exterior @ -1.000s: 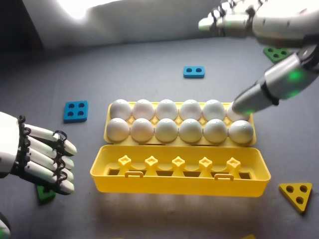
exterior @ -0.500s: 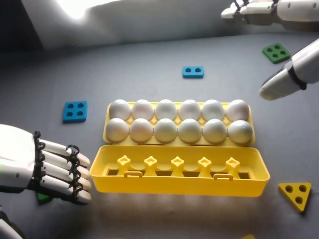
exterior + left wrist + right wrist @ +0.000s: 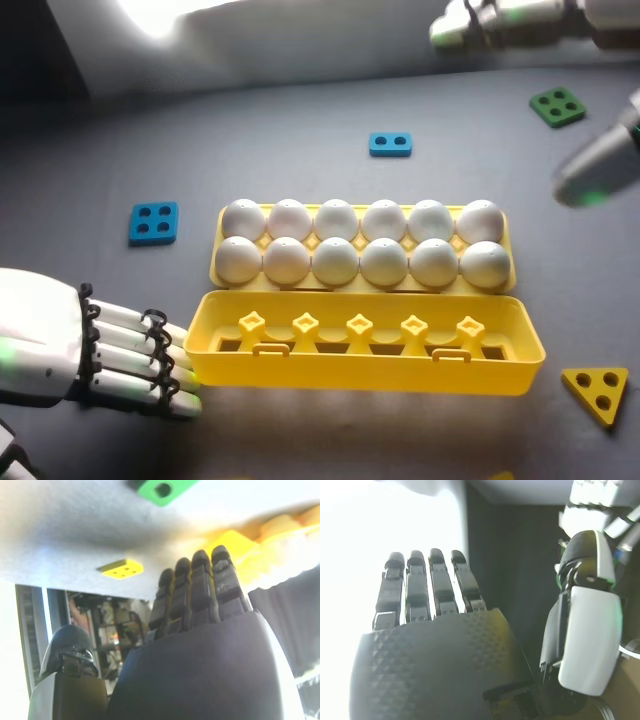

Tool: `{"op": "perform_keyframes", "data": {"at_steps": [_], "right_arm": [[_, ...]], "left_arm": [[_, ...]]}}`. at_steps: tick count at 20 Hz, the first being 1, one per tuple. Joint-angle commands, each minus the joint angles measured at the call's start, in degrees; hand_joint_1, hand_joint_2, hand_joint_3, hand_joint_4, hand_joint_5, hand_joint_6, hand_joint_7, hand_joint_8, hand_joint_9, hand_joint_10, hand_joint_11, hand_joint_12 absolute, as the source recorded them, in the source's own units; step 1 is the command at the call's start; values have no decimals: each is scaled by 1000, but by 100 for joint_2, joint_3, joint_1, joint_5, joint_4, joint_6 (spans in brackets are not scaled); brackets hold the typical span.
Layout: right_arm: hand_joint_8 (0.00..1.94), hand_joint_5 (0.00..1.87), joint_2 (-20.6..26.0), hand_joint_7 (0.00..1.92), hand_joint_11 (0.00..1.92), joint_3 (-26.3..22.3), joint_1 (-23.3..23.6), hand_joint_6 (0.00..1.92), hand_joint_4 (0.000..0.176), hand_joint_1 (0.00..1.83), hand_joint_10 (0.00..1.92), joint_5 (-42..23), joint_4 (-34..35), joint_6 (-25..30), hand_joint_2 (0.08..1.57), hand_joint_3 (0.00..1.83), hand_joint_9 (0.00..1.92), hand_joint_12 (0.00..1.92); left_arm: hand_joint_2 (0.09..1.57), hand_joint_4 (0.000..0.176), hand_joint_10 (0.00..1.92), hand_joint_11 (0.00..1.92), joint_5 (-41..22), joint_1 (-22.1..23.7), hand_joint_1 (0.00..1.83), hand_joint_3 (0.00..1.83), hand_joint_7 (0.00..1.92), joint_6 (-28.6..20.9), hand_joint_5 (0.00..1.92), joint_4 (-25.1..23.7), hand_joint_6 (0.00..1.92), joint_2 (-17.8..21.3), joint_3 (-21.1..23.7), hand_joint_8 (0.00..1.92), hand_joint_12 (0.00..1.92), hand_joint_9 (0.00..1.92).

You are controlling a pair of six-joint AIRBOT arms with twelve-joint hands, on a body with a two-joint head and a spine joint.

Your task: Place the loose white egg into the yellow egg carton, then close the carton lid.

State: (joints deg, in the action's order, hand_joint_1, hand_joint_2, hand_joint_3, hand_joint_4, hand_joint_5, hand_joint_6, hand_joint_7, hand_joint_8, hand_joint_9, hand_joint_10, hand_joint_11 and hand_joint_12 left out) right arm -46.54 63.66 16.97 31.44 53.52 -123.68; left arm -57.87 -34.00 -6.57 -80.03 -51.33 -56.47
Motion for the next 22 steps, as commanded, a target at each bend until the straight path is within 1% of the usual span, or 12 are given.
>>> {"op": "perform_keyframes", "data": {"at_steps": [1, 3, 5, 6, 8, 10, 11, 12, 15, 17, 20, 22], "right_arm": [[0, 0, 204, 0, 0, 38, 165, 0, 0, 251, 0, -303, 271, 9, 902, 8, 0, 0], [0, 0, 348, 0, 0, 38, 209, 0, 0, 258, 0, -216, 263, 114, 911, 10, 0, 0], [0, 0, 478, 0, 0, 19, 208, 0, 0, 262, 0, -103, 255, 481, 915, 10, 0, 0], [0, 0, 585, 0, 0, -45, 207, 0, 0, 191, 0, -100, 247, 582, 956, 25, 0, 0], [0, 0, 760, 0, 0, -194, 209, 0, 0, 114, 0, -36, 38, 591, 1010, 15, 0, 0], [0, 0, 802, 0, 0, -208, 211, 0, 0, 140, 0, 235, -251, 704, 1010, 4, 0, 0], [0, 0, 818, 0, 0, -207, 211, 0, 0, 155, 0, 253, -373, 776, 1004, 1, 0, 0], [0, 0, 851, 0, 0, -207, 210, 0, 0, 124, 0, 262, -411, 809, 998, 0, 0, 0], [0, 0, 900, 0, 0, -271, 229, 0, 0, 97, 0, 317, -410, 961, 1003, 1, 0, 0], [0, 0, 1002, 0, 0, -430, 349, 0, 0, 63, 0, 343, -412, 1073, 991, 0, 0, 0], [0, 0, 1004, 0, 0, -492, 439, 0, 0, 77, 0, 341, -412, 1341, 974, 0, 0, 0], [0, 0, 1009, 0, 0, -530, 430, 0, 0, 83, 0, 342, -412, 1381, 974, 0, 0, 0]], "left_arm": [[1134, 0, 1, 0, -290, -14, 0, 0, 26, -6, 0, 311, 0, 46, 3, 0, 0, 10], [1131, 0, 0, 0, -260, -39, 0, 0, 1, 20, 0, 308, 0, 56, 59, 0, 0, 0], [1129, 0, 0, 0, -224, -65, 0, 0, 0, 49, 0, 301, 0, 65, 113, 0, 0, 0], [1127, 0, 0, 0, -209, -78, 0, 0, 0, 63, 0, 294, 0, 66, 139, 0, 0, 0], [1126, 0, 0, 0, -165, -95, 0, 0, 0, 81, 0, 258, 0, 56, 196, 0, 0, 0], [1126, 0, 0, 0, -127, -106, 0, 0, 0, 96, 0, 242, 0, 62, 263, 0, 0, 0], [1127, 0, 0, 0, -122, -104, 0, 0, 0, 96, 0, 241, 0, 64, 288, 0, 0, 0], [1128, 0, 0, 0, -122, -94, 0, 0, 0, 96, 0, 241, 0, 65, 300, 0, 0, 0], [1120, 0, 0, 0, -145, 30, 0, 0, 0, 56, 0, 242, 0, 82, 303, 0, 0, 0], [1125, 0, 0, 0, -170, 137, 0, 0, 0, -22, 0, 243, 0, 95, 283, 0, 0, 0], [1120, 0, 0, 0, -179, 254, 0, 0, 0, -99, 0, 245, 0, 100, 241, 0, 0, 0], [1115, 0, 0, 0, -203, 341, 0, 0, 0, -149, 0, 245, 0, 96, 193, 0, 0, 0]]}}
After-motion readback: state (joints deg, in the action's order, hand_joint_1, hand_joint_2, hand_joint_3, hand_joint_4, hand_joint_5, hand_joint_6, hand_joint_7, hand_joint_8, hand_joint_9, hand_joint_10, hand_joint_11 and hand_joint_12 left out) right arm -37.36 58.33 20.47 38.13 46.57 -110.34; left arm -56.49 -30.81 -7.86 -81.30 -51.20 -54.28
